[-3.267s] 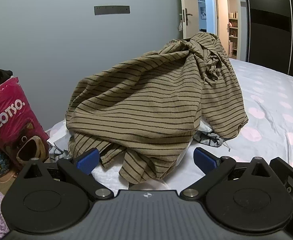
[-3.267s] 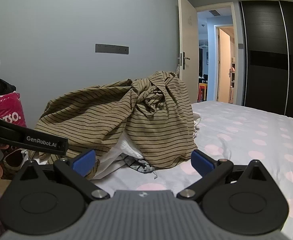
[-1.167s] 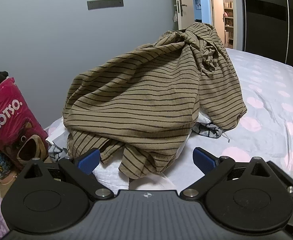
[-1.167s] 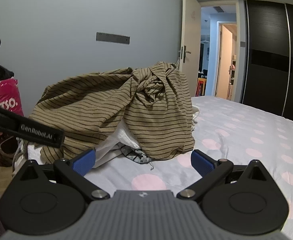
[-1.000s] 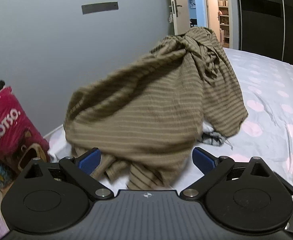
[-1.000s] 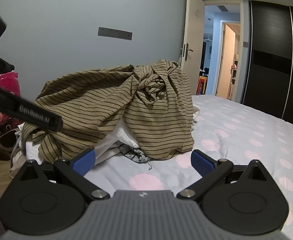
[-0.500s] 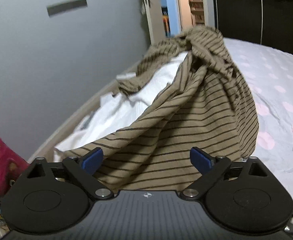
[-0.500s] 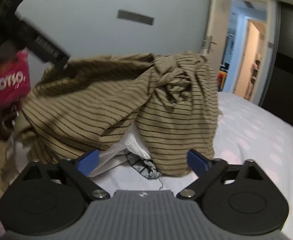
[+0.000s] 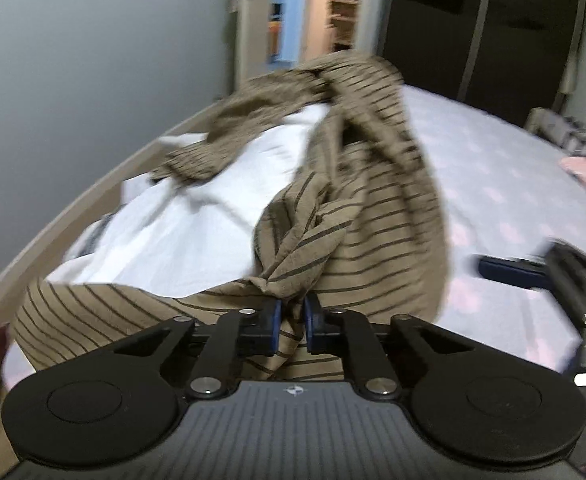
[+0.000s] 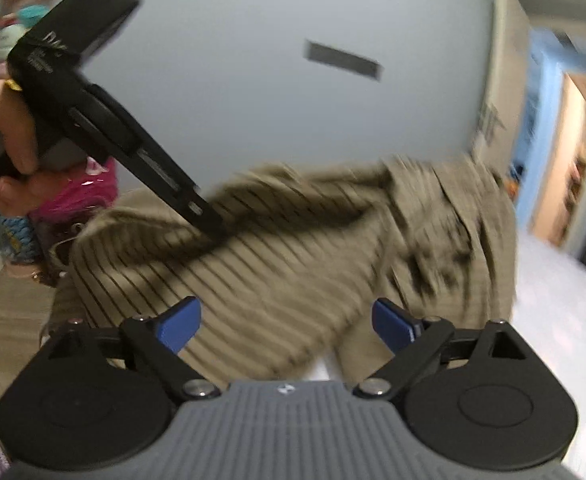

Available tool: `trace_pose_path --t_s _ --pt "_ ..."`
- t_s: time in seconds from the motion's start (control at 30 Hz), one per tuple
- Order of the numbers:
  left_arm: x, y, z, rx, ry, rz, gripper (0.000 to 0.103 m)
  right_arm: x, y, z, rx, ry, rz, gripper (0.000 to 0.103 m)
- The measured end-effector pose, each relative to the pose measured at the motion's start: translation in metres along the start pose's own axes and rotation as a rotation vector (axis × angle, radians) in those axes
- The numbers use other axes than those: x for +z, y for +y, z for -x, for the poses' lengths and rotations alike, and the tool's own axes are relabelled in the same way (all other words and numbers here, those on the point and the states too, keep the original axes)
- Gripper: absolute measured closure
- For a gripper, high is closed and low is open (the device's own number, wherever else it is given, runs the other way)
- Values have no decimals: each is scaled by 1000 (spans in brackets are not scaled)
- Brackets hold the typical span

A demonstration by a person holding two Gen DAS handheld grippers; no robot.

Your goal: Fold clothes

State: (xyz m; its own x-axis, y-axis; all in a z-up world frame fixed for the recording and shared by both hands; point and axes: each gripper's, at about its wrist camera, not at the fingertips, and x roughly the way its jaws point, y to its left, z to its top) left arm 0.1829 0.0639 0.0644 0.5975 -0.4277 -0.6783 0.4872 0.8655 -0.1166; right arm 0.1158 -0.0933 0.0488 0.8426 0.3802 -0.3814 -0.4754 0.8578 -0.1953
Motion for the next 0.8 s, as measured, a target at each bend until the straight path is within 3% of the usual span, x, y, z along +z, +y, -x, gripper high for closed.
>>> trace_pose_path --t_s 0.1,0.3,0.4,0.47,0.5,0.53,0.6,0.63,0.67,0.7,0.73,0.77,0.8 --pt "6 -10 15 -115 -27 -7 96 15 11 -9 55 -15 87 9" --pt "13 -21 39 -282 -106 5 103 29 22 -14 41 -73 185 14" --pt "17 -26 40 -281 -129 -2 103 34 19 -12 27 -51 177 64" --pt "19 -29 40 -272 -142 -10 103 41 14 -11 28 -33 156 87" --pt "19 -28 39 -249 -148 -9 103 45 11 -12 13 -22 148 103" --pt "19 -26 38 -215 -153 -4 99 50 8 -13 -11 -11 143 103" --pt "17 -17 40 -125 -165 5 79 59 -1 -13 -28 -4 117 103" --pt "15 -12 41 -73 -174 15 60 63 -6 -13 -20 -2 96 101" --pt "14 -7 41 -37 -179 27 48 66 -9 -12 1 2 82 97" --pt "14 -1 41 -9 -182 41 45 67 -10 -10 26 6 71 79" --pt "13 4 41 19 -185 54 40 68 -9 -9 50 7 72 40" --pt "13 8 39 46 -186 53 33 68 -5 -7 71 -4 87 23" --pt "11 11 36 72 -186 37 31 67 1 -5 93 -21 108 14"
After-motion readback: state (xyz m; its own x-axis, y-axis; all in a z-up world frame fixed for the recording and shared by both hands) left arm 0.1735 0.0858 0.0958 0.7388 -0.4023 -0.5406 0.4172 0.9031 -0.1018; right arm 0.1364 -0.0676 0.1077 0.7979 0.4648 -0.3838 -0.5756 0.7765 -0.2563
